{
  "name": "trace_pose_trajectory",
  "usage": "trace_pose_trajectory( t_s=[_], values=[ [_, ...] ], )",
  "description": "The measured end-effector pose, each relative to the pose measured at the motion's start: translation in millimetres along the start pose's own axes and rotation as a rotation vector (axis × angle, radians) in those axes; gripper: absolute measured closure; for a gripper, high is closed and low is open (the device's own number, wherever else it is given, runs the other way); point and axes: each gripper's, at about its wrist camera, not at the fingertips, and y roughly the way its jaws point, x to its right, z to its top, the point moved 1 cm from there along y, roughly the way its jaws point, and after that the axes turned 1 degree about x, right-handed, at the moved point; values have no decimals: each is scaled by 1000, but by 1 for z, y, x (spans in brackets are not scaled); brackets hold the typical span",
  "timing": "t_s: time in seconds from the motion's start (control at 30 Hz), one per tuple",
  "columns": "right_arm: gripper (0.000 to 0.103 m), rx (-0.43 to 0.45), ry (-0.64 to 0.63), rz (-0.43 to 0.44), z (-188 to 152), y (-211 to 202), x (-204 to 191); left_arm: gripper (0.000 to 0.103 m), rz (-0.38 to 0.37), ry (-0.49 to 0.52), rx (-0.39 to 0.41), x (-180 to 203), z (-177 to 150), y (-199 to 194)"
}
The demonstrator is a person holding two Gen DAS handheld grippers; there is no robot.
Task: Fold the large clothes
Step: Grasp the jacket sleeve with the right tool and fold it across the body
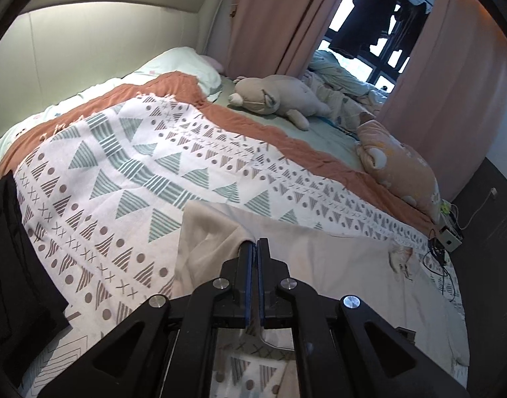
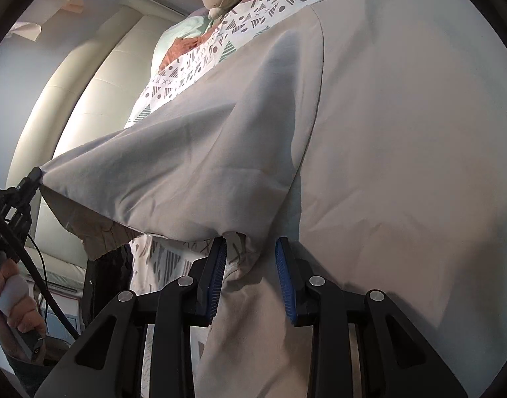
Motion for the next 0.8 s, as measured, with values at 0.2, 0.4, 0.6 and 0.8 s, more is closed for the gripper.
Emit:
trace_pose_trajectory(
  t_s=[0.2,0.4,0.6,0.8],
  values=[
    [66,69,15,-4,-9,-46,-1,98,-87,77,1,64,2,-15],
    [39,198,34,-19,-16,-115,3,98,-177,132,-22,122,-11,-19],
    [39,311,30,-88,-32,-176,15,98,-265,180,-61,173,-34,-22],
    [39,373,142,-126,-63,-215,50,98,-329,207,-134,209,-61,-12]
  ],
)
